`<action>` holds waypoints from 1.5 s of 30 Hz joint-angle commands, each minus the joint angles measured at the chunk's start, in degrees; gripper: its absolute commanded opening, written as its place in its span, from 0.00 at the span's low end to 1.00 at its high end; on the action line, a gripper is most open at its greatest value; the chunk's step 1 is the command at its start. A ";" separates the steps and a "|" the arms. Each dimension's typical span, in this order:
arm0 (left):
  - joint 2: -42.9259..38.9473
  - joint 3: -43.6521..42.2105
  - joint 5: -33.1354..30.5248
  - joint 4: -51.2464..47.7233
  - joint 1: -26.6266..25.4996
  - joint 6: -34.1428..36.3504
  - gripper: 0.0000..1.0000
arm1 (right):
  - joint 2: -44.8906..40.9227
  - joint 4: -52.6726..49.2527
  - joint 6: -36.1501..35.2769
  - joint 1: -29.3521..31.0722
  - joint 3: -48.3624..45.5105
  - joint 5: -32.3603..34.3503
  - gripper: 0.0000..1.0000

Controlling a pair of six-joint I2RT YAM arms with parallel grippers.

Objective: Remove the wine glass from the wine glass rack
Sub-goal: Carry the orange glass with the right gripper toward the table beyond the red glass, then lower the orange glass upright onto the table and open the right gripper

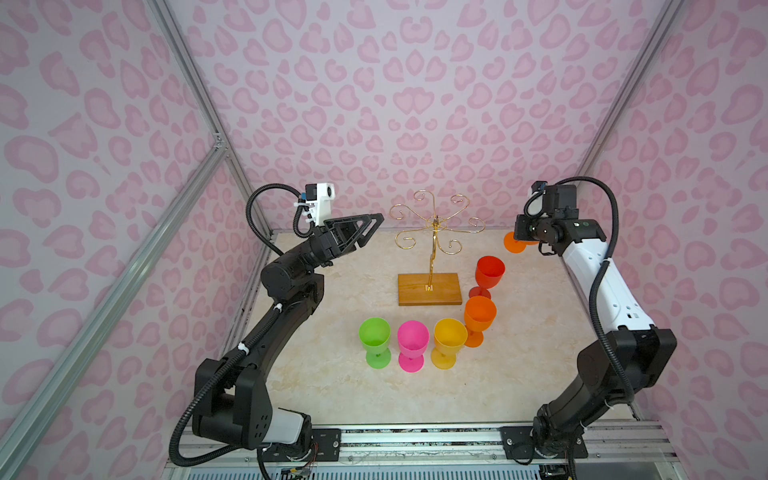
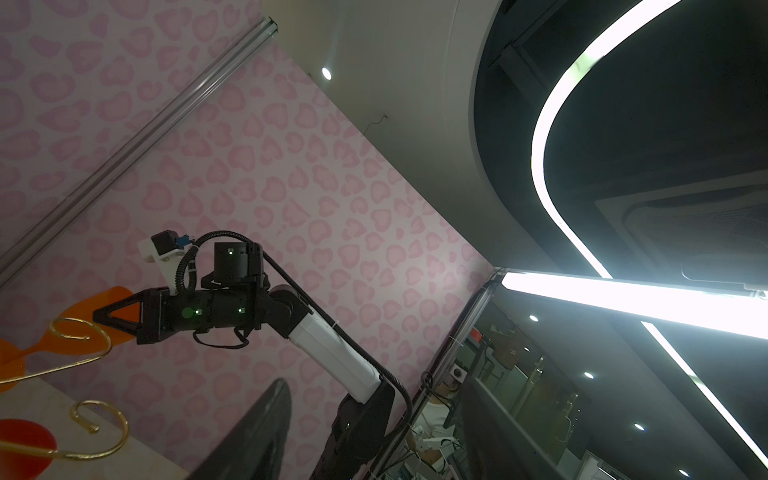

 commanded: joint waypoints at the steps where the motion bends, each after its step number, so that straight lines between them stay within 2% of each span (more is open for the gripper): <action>1: -0.22 -0.36 1.07 0.36 -0.06 1.85 0.67 | 3.58 -2.51 -1.60 0.58 1.92 1.05 0.00; 19: -0.15 -1.22 2.20 -3.38 -0.76 5.34 0.68 | 19.40 -11.11 -2.34 4.12 12.59 2.01 0.00; 37: -0.85 -1.61 3.00 -5.25 -1.09 7.07 0.69 | 24.90 -12.85 -1.54 5.74 17.50 0.72 0.00; 45: -0.95 -1.36 3.55 -6.05 -1.19 7.64 0.69 | 23.58 -11.27 -0.52 5.78 16.62 0.18 0.15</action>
